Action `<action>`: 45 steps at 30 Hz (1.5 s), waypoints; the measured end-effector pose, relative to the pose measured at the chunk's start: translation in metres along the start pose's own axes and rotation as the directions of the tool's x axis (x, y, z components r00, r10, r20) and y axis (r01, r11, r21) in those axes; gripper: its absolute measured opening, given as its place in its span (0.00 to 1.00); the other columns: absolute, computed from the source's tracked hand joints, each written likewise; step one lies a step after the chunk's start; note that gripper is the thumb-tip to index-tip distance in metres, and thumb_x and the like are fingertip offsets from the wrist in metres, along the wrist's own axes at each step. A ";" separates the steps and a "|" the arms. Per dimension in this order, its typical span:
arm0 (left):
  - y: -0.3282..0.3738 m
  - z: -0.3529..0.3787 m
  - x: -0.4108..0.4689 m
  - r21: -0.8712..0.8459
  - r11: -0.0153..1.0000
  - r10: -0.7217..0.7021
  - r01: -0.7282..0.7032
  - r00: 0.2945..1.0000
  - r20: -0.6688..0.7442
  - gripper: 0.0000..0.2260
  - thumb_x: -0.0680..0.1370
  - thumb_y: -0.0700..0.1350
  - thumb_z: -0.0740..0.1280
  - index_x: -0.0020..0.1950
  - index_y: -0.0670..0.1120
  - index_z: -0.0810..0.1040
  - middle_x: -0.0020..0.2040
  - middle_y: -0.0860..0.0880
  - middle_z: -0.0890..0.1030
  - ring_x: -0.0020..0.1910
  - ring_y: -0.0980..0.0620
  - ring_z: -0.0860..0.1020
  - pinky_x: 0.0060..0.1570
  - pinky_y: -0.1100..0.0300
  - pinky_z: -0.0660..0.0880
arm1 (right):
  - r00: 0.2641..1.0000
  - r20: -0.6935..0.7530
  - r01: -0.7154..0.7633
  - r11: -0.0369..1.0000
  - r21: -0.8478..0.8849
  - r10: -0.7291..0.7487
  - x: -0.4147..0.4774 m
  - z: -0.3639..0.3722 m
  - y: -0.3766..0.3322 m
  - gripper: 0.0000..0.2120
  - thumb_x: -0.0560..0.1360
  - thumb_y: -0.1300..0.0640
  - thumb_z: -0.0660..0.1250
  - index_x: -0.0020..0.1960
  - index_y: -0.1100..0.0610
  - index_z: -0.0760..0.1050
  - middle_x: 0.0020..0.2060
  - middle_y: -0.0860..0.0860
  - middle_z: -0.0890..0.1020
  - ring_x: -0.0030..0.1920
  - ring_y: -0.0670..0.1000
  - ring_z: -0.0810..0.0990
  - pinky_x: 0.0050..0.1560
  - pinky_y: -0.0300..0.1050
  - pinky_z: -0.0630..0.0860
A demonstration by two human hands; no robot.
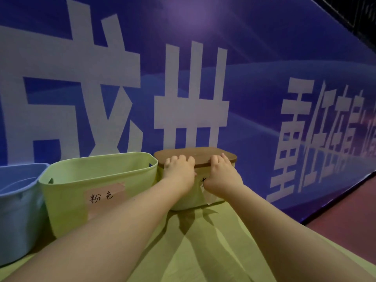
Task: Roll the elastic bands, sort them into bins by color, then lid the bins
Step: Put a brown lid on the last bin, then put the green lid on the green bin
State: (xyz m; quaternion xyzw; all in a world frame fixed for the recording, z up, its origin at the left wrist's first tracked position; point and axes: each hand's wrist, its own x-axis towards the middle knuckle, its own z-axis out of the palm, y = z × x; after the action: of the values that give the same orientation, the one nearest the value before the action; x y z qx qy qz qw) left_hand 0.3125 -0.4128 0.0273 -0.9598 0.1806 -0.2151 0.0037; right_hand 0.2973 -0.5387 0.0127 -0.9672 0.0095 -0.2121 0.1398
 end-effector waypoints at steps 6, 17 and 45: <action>-0.005 0.005 0.007 0.009 1.000 -0.021 0.021 1.000 -0.004 0.14 0.81 0.50 0.55 0.63 0.44 0.66 0.61 0.42 0.71 0.61 0.42 0.69 0.62 0.50 0.63 | 1.000 0.011 0.021 1.000 0.003 -0.021 0.010 0.008 0.000 0.29 0.72 0.56 0.64 0.71 0.57 0.58 0.71 0.52 0.62 0.76 0.53 0.47 0.72 0.51 0.60; -0.015 0.001 -0.001 -0.188 0.982 -0.030 0.034 0.999 0.024 0.29 0.79 0.50 0.59 0.76 0.45 0.50 0.74 0.43 0.57 0.73 0.44 0.55 0.71 0.51 0.54 | 0.994 0.108 -0.025 0.999 0.031 0.022 0.016 -0.004 0.001 0.39 0.72 0.53 0.65 0.76 0.55 0.47 0.77 0.52 0.48 0.76 0.52 0.44 0.74 0.51 0.51; -0.285 -0.255 -0.520 -0.329 0.713 -0.701 0.620 0.623 -0.346 0.09 0.78 0.47 0.60 0.42 0.50 0.79 0.37 0.54 0.79 0.36 0.57 0.75 0.33 0.61 0.69 | 0.857 -0.053 0.385 0.569 0.727 -0.513 -0.317 -0.061 -0.453 0.09 0.75 0.53 0.62 0.50 0.50 0.80 0.43 0.46 0.83 0.45 0.46 0.79 0.46 0.43 0.75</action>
State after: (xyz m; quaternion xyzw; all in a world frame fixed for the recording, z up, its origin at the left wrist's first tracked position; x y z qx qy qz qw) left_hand -0.1329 0.0526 0.0689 -0.8780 -0.1717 -0.3982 -0.2027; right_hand -0.0344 -0.0947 0.0611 -0.8184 -0.3317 -0.1469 0.4457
